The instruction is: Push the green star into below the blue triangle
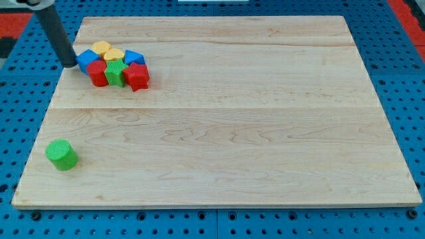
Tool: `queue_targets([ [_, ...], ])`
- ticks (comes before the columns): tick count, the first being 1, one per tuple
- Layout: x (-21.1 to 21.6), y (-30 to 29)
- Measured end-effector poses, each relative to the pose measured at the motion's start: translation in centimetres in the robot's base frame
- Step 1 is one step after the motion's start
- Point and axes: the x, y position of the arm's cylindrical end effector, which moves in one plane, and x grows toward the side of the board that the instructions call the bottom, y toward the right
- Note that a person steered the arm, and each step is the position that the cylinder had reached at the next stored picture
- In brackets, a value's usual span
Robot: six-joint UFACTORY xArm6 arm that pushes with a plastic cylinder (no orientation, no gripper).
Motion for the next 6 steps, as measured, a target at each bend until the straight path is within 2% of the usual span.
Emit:
queue_targets([
  [1,0.4,0.6],
  [2,0.8,-3.8],
  [4,7.6,2.7],
  [5,7.8,3.0],
  [6,7.0,6.0],
])
